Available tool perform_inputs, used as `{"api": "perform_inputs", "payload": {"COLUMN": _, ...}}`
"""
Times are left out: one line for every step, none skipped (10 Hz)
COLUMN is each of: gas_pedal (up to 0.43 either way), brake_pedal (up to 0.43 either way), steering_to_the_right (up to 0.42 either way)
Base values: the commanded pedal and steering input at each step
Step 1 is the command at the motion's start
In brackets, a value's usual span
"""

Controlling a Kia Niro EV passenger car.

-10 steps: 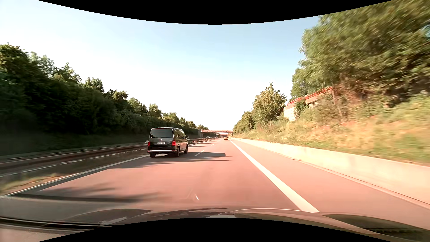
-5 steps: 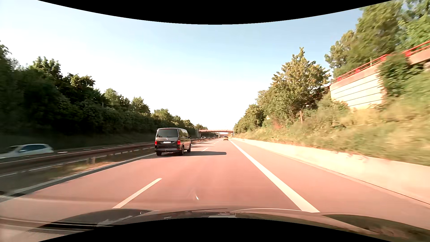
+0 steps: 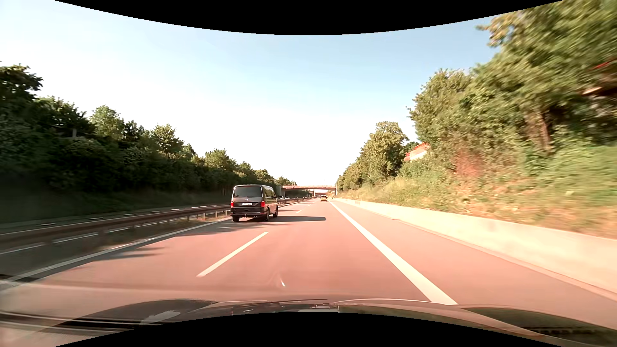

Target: Follow the waypoints while adhering to traffic rules and regulations

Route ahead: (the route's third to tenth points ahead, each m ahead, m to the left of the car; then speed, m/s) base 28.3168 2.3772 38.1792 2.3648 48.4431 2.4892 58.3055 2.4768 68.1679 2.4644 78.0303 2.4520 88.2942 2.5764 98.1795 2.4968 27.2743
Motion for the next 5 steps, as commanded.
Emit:
{"api": "perform_inputs", "payload": {"gas_pedal": 0.26, "brake_pedal": 0.006, "steering_to_the_right": -0.002}}
{"api": "perform_inputs", "payload": {"gas_pedal": 0.26, "brake_pedal": 0.006, "steering_to_the_right": -0.002}}
{"api": "perform_inputs", "payload": {"gas_pedal": 0.26, "brake_pedal": 0.006, "steering_to_the_right": -0.002}}
{"api": "perform_inputs", "payload": {"gas_pedal": 0.26, "brake_pedal": 0.006, "steering_to_the_right": -0.002}}
{"api": "perform_inputs", "payload": {"gas_pedal": 0.26, "brake_pedal": 0.006, "steering_to_the_right": -0.002}}
